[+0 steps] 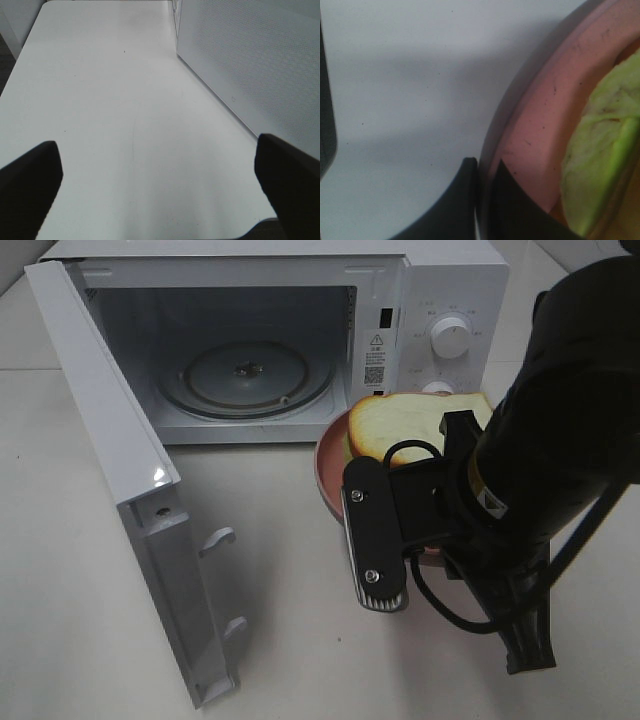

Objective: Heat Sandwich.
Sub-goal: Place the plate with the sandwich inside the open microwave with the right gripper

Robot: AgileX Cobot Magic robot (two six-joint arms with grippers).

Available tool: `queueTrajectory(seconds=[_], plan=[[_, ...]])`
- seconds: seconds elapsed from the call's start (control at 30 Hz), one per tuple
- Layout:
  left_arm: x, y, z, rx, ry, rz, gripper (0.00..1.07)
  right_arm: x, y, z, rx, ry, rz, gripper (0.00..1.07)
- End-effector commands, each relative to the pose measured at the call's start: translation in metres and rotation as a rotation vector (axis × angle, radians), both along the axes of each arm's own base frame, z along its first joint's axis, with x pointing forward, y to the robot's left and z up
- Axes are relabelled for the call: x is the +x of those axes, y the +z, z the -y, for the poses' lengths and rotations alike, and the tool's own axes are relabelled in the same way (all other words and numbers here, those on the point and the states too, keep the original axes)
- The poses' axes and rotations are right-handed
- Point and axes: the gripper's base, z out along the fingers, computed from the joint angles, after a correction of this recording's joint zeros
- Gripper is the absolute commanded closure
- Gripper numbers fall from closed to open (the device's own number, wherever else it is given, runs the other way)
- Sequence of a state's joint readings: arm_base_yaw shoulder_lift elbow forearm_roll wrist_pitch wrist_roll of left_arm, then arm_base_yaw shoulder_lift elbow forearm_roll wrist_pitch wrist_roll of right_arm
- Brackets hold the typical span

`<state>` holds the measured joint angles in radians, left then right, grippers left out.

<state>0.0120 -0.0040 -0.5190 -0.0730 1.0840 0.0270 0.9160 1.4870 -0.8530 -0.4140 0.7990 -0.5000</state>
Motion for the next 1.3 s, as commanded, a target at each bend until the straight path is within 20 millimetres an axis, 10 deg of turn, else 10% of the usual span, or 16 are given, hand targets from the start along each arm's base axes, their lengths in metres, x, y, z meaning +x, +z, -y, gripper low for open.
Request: queueTrajectory(seconds=[0.03, 1.3], plan=[[-0.002, 0.001, 0.000, 0.001, 0.003, 0.027, 0.07, -0.001, 0.002, -0.004, 0.033, 0.069, 0.007, 1.07], [-0.002, 0.001, 0.000, 0.001, 0.003, 0.027, 0.07, 0.015, 0.004, -0.008, 0.051, 0.539, 0.039, 1.07]])
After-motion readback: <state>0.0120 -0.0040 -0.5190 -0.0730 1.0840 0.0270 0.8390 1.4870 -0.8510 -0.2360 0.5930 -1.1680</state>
